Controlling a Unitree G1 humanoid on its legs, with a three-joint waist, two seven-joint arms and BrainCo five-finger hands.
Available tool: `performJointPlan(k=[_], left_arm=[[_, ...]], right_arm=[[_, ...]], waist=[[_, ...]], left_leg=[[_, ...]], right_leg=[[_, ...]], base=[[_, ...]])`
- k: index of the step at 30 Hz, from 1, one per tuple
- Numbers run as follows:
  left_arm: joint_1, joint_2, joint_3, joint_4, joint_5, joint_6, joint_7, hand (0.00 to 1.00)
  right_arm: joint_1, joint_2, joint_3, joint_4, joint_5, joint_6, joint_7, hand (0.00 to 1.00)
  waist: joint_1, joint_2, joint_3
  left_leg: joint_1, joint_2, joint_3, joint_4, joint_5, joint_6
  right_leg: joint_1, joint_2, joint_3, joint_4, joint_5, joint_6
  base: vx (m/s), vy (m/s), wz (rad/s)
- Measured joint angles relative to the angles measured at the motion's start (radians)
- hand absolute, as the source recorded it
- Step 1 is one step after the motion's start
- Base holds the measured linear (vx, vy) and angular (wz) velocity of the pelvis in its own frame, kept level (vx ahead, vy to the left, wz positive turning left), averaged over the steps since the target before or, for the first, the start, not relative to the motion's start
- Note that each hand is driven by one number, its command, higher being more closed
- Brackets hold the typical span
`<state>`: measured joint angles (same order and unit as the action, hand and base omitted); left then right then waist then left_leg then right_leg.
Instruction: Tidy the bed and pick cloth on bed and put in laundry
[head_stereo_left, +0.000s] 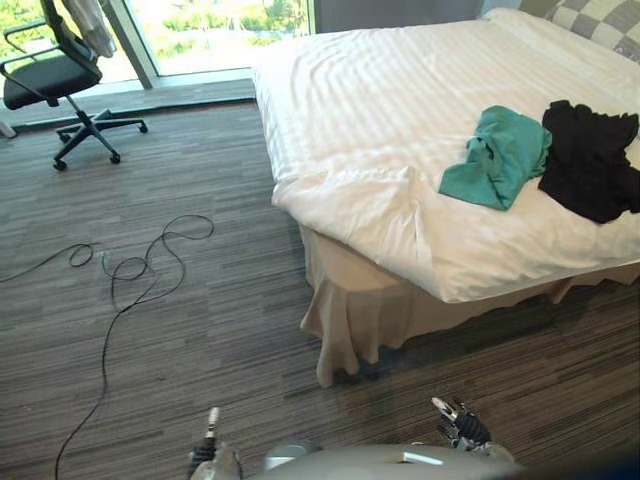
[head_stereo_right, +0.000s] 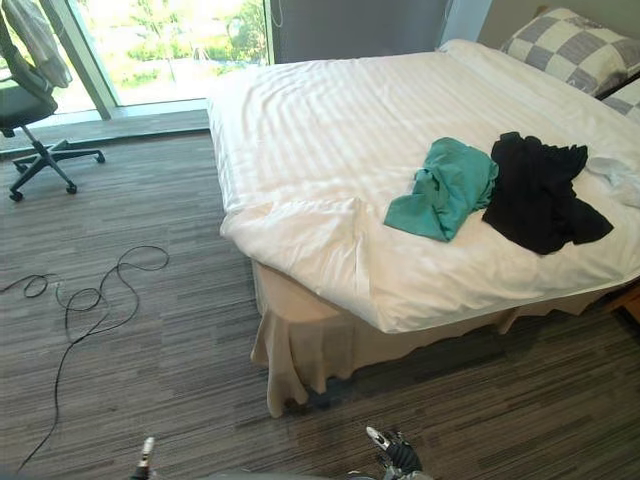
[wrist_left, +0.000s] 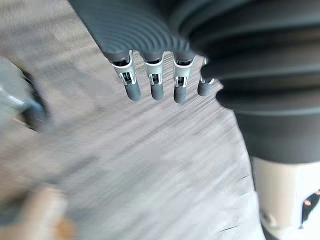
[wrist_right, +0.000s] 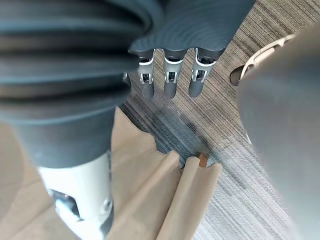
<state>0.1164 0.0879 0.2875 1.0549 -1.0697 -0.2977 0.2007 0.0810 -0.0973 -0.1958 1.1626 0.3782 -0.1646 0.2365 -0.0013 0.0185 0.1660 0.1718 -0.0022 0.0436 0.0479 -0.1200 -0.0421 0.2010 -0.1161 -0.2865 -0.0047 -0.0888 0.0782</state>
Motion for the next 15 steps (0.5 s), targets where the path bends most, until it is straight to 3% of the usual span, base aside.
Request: performJointPlan(k=[3, 8, 11, 15], left_arm=[[-0.047, 0.003, 0.101, -0.094, -0.044, -0.035, 0.030, 0.00], [-0.109, 0.067, 0.216, -0.197, -0.033, -0.068, 0.146, 0.00], [-0.148, 0.137, 0.265, -0.274, 0.050, -0.078, 0.210, 0.00], [-0.227, 0.254, 0.270, -0.421, 0.282, -0.053, 0.267, 0.00]], right_arm=[[0.019, -0.029, -0.033, -0.010, -0.010, -0.006, 0.018, 0.00], [0.058, -0.034, -0.037, -0.036, -0.011, -0.005, 0.036, 0.00], [0.095, -0.025, -0.038, -0.057, -0.016, -0.006, 0.035, 0.00], [0.143, -0.022, -0.038, -0.090, -0.029, -0.009, 0.030, 0.00]], waist=[[-0.013, 0.046, -0.005], [-0.017, 0.054, -0.009], [-0.018, 0.046, -0.012], [-0.022, 0.051, -0.014]], left_leg=[[-0.012, 0.011, -0.009, -0.054, 0.018, 0.011], [-0.015, 0.034, -0.008, -0.081, 0.029, -0.003], [-0.015, 0.051, -0.003, -0.082, 0.028, -0.011], [-0.011, 0.067, 0.005, -0.081, 0.024, -0.022]], right_leg=[[-0.014, 0.015, -0.026, -0.025, 0.011, -0.012], [-0.017, 0.042, -0.029, -0.048, 0.019, -0.020], [-0.019, 0.059, -0.027, -0.049, 0.014, -0.033], [-0.020, 0.075, -0.017, -0.048, 0.008, -0.044]], base=[[-0.10, -0.039, 0.19], [-0.08, -0.068, 0.01], [0.01, -0.073, -0.05], [0.07, -0.035, -0.05]])
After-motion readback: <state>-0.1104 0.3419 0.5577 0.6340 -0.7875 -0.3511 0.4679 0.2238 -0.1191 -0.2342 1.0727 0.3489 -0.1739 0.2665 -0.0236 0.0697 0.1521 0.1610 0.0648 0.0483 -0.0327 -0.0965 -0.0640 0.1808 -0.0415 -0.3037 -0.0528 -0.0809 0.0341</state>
